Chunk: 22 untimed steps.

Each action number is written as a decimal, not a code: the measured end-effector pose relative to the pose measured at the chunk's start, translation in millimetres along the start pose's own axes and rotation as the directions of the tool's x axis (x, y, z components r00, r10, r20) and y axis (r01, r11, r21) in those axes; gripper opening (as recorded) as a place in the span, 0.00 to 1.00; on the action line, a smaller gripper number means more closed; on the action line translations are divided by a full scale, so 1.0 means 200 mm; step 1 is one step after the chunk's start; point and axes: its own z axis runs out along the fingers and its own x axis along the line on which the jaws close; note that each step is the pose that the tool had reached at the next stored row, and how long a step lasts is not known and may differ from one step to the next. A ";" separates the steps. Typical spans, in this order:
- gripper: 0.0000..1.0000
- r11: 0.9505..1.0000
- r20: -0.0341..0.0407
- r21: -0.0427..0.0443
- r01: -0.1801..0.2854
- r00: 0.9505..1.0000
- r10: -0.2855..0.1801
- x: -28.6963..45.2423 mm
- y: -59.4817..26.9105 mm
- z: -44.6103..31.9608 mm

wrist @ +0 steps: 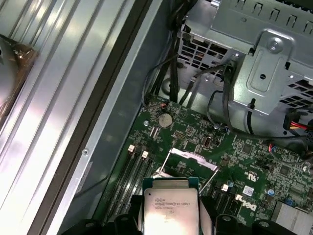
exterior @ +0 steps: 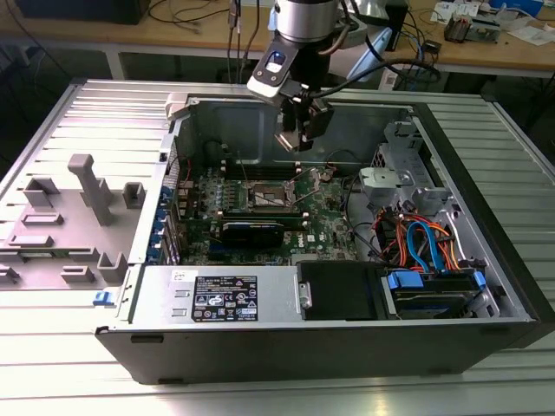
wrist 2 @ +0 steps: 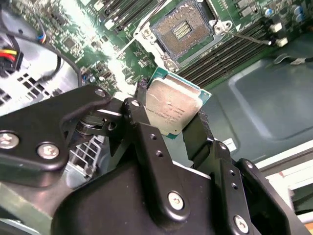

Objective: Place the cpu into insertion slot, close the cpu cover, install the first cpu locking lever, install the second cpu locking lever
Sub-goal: 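Place the cpu into insertion slot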

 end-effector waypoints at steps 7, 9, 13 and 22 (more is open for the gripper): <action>0.54 0.993 0.008 -0.002 -0.115 0.993 0.115 -0.001 -0.002 0.033; 0.54 0.993 0.008 -0.003 -0.117 0.993 0.117 -0.001 -0.002 0.033; 0.54 0.993 0.008 -0.003 -0.119 0.993 0.119 -0.001 -0.002 0.033; 0.54 0.992 0.011 -0.003 -0.128 0.992 0.128 0.001 -0.003 0.044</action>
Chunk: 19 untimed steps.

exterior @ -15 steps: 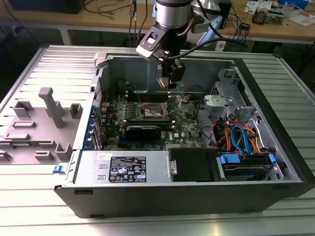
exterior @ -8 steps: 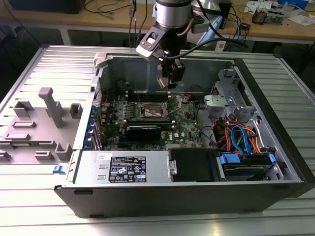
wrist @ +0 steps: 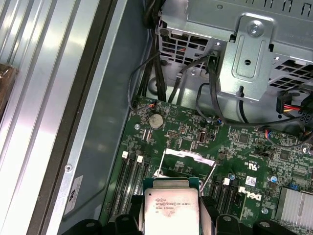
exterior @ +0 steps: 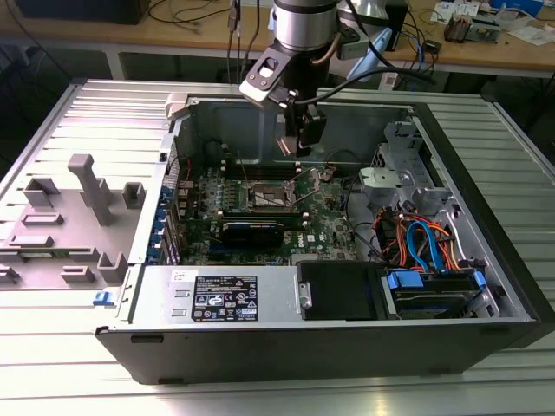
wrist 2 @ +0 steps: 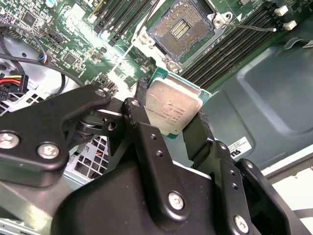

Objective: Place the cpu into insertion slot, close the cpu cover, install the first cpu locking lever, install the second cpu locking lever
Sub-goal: 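Place the cpu into insertion slot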

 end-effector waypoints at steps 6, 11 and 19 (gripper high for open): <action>0.54 0.993 0.009 -0.002 -0.118 0.993 0.118 -0.003 -0.005 0.050; 0.54 0.993 0.009 -0.002 -0.121 0.993 0.121 -0.007 -0.005 0.051; 0.54 0.993 0.009 -0.002 -0.121 0.993 0.121 -0.008 -0.006 0.052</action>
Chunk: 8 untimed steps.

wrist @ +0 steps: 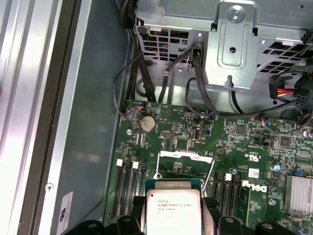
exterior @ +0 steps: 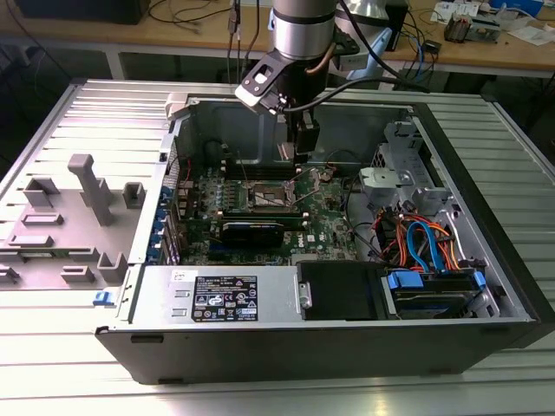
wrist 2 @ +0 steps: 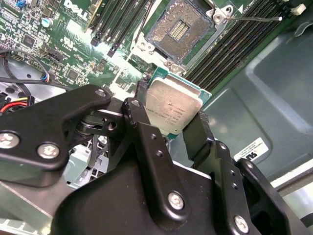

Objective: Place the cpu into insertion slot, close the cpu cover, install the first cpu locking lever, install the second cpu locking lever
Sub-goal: 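Place the cpu into insertion slot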

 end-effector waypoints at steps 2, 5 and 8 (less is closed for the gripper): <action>0.54 1.000 0.000 0.000 -0.001 1.000 0.001 0.000 0.000 0.006; 0.54 1.000 0.001 0.000 -0.014 1.000 0.014 -0.002 -0.002 0.022; 0.54 1.000 0.001 0.000 -0.015 1.000 0.015 -0.006 -0.005 0.036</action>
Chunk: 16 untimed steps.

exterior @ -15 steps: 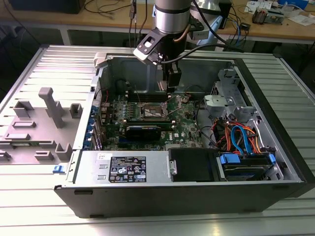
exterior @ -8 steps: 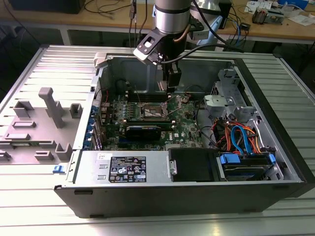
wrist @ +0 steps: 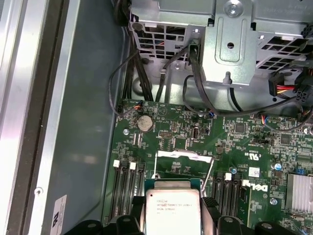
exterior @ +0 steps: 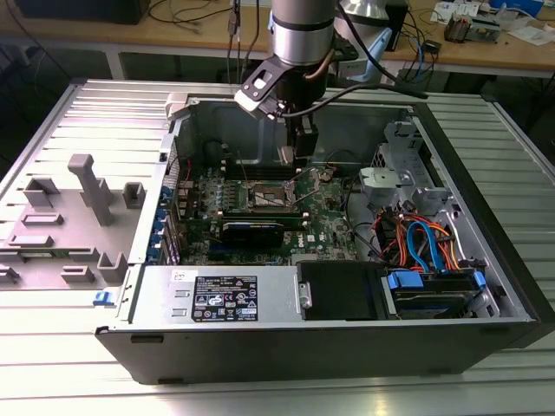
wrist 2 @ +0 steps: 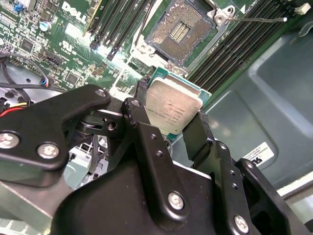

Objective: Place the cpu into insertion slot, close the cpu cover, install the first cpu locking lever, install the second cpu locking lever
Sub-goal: 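Place the cpu into insertion slot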

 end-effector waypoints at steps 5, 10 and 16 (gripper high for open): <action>0.54 1.000 0.000 0.000 -0.006 1.000 0.006 0.000 0.000 0.004; 0.54 1.000 0.000 0.000 -0.006 1.000 0.006 0.000 0.000 0.004; 0.54 1.000 0.004 0.000 -0.009 1.000 0.009 0.000 0.000 0.011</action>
